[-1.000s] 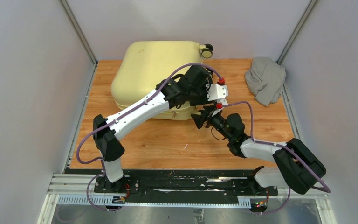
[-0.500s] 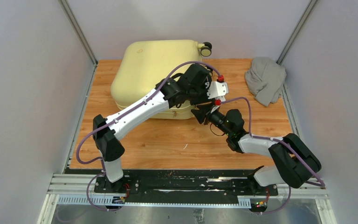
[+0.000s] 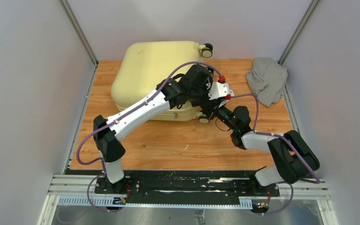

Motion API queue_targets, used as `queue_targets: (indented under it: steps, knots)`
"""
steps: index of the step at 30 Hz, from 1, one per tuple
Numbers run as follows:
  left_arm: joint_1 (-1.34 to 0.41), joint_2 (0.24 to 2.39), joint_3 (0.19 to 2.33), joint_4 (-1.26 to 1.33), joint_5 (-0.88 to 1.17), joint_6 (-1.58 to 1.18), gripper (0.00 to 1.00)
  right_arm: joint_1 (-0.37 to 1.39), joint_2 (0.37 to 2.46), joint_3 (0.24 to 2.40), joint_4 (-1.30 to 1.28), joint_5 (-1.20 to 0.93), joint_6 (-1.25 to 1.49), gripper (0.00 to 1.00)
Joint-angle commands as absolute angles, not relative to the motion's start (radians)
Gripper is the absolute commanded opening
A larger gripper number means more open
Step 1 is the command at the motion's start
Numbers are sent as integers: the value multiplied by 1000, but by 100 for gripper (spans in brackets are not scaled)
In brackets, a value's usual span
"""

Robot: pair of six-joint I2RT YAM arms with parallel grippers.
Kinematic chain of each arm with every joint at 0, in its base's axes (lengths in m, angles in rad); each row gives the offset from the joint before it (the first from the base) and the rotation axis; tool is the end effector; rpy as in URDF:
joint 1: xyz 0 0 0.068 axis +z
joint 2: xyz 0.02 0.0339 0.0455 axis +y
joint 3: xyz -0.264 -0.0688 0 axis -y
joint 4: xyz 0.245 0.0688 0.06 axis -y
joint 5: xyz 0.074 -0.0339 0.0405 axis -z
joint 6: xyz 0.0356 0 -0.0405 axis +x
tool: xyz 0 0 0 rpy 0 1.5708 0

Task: Pack the luggage
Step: Zip the luggage at the center of the board.

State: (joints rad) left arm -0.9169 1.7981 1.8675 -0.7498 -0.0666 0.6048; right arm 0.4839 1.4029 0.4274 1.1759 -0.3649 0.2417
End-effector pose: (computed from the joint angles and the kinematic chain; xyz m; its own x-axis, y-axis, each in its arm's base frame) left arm 0.2482 -0.3199 0.3787 0.1176 0.7792 -0.6156 0.8432 0.2491 0.4764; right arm 0.2314 0.1360 0.2259 -0.0070 0.2489 -0.9685 -0.7647 0.6227 0.1656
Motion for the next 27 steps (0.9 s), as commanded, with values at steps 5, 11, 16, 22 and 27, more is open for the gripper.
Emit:
queue_targets:
  steps: [5,11,16,22,27]
  knots:
    - [-929,1674,1939,-561,-54,465,0,448,1508,514,1314,-617,365,23]
    - [-929,1664,1935,-561,-45,490,0,430,1577,503,1452,-772,480,21]
    - [-930,1647,1929,-561,-48,527,0,397,1598,469,1542,-839,595,29]
    - [-930,1636,1922,-562,-54,545,0,392,1547,416,1491,-722,633,41]
    - [-929,1632,1923,-578,-51,549,0,391,1462,395,1333,-698,538,60]
